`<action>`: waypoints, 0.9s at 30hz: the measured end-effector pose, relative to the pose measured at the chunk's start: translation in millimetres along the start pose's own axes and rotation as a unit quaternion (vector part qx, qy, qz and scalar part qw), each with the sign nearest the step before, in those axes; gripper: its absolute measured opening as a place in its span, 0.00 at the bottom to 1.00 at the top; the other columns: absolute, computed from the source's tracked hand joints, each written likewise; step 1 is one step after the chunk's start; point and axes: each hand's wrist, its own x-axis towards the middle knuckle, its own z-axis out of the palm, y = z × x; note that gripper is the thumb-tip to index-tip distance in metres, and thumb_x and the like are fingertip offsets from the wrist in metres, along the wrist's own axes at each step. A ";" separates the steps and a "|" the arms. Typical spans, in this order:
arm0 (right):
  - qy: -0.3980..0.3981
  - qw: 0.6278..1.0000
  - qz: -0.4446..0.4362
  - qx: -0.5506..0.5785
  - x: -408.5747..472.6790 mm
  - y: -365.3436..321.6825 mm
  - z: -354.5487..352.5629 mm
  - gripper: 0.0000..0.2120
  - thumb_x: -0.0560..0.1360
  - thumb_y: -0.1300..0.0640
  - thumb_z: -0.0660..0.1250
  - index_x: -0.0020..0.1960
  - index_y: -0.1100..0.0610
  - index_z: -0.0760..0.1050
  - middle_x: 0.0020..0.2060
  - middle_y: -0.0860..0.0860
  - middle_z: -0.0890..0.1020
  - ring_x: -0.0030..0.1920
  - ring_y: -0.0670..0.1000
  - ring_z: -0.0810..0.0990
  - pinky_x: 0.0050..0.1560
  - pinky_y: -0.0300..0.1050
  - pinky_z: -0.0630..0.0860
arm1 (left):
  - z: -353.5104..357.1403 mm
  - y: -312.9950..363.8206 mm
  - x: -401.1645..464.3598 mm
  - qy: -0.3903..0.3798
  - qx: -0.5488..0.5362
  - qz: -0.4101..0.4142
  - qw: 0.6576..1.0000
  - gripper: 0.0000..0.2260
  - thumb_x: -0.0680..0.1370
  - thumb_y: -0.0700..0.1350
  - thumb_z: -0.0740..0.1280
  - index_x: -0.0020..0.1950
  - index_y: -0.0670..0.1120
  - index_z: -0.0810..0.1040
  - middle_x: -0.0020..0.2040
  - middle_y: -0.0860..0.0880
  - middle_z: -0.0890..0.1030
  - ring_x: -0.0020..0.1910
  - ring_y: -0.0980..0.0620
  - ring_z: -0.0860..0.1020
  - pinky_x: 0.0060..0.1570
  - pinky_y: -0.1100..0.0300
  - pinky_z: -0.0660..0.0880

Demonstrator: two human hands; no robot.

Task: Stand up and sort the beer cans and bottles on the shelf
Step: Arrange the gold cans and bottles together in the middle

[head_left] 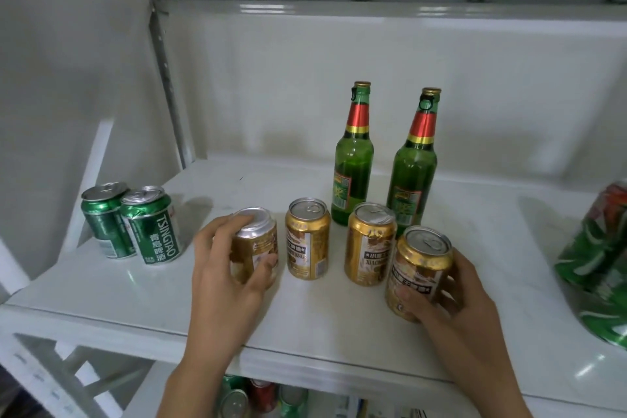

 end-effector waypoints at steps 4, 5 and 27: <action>-0.003 1.000 -0.002 -0.011 -3.1 -1.4 1.0 0.36 0.70 0.58 0.79 0.68 0.35 0.65 0.57 0.33 0.78 0.58 0.37 0.77 0.51 0.33 0.74 | -4.9 4.3 9.5 -0.033 0.013 -0.004 0.999 0.28 0.70 0.41 0.81 0.63 0.58 0.72 0.60 0.56 0.73 0.59 0.65 0.74 0.58 0.71 0.72; -0.002 1.000 -0.003 -0.014 -3.8 -1.6 1.2 0.35 0.70 0.57 0.79 0.68 0.35 0.65 0.57 0.32 0.77 0.58 0.37 0.77 0.51 0.33 0.74 | -6.4 6.0 13.2 -0.045 0.022 -0.012 0.999 0.28 0.70 0.44 0.81 0.62 0.58 0.71 0.58 0.57 0.73 0.56 0.63 0.75 0.56 0.69 0.73; -0.005 0.999 -0.001 -0.043 -7.9 -2.7 1.7 0.35 0.73 0.58 0.77 0.70 0.36 0.64 0.56 0.33 0.76 0.49 0.25 0.77 0.41 0.21 0.74 | -65.8 73.1 87.9 -0.536 0.603 0.143 0.573 0.32 0.69 0.63 0.75 0.69 0.62 0.66 0.64 0.58 0.73 0.62 0.52 0.77 0.61 0.55 0.74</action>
